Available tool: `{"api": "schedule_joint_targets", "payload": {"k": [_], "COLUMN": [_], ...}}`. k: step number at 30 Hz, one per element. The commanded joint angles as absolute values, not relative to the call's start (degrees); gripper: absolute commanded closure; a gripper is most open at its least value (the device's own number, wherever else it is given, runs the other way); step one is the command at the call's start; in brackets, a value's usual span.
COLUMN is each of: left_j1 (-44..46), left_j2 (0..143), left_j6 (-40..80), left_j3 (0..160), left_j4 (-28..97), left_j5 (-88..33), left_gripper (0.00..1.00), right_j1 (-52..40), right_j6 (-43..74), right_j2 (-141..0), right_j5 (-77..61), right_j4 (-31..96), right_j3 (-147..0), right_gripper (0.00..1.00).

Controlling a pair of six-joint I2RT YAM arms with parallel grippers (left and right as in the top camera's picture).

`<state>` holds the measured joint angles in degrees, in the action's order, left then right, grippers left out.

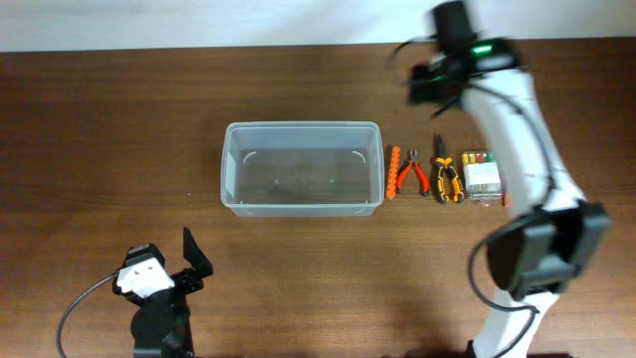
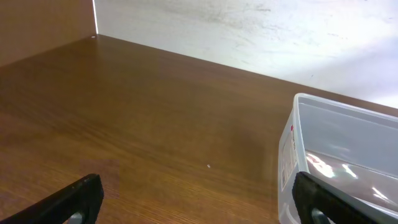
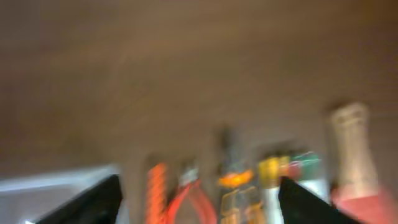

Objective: Pack container
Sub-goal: 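Reach the right gripper over the wooden-handled orange scraper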

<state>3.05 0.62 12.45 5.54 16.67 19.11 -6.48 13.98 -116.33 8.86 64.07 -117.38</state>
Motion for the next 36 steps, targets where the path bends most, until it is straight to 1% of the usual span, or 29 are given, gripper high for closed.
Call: {"api": "schedule_joint_targets", "payload": {"k": [1,2,8,13,19,21,25,28,32,35,36], "left_j1": [3.3,3.3,3.3,3.3,3.3,3.3,3.3,3.3,3.3,3.3,3.3], "left_j2": [0.3,0.3,0.3,0.3,0.3,0.3,0.3,0.3,0.3,0.3,0.3], "left_j6": [11.9,11.9,11.9,11.9,11.9,11.9,11.9,11.9,11.9,11.9,11.9], "left_j3": [5.3,5.3,5.3,5.3,5.3,5.3,5.3,5.3,5.3,5.3,5.3], "left_j4": [16.7,16.7,16.7,16.7,16.7,16.7,16.7,16.7,16.7,16.7,16.7], "left_j5": [19.3,19.3,19.3,19.3,19.3,19.3,19.3,19.3,19.3,19.3,19.3], "left_gripper": [0.01,0.01,0.01,0.01,0.01,0.01,0.01,0.01,0.01,0.01,0.01], "right_j1": [2.3,4.3,15.4,20.7,22.5,22.5,22.5,22.5,22.5,22.5,22.5], "right_j6": [8.1,7.1,-2.0,-7.1,-7.1,-7.1,-7.1,-7.3,-7.7,-7.7,-7.7], "right_j2": [-115.2,-115.6,-119.8,-124.4,-130.8,-133.0,-137.1,-138.9,-139.3,-139.3,-139.3], "right_j5": [11.8,11.8,5.5,1.9,0.1,-0.1,-0.1,0.0,0.0,0.0,0.0], "right_j4": [63.7,63.7,63.9,64.5,68.3,69.6,71.5,71.8,71.6,71.6,71.4], "right_j3": [-118.3,-118.3,-118.2,-118.2,-118.2,-118.2,-118.1,-118.1,-117.5,-116.7,-116.3], "right_gripper": [0.04,0.01,0.01,0.01,0.01,0.0,0.05,0.05,0.08,0.14,0.14]}}
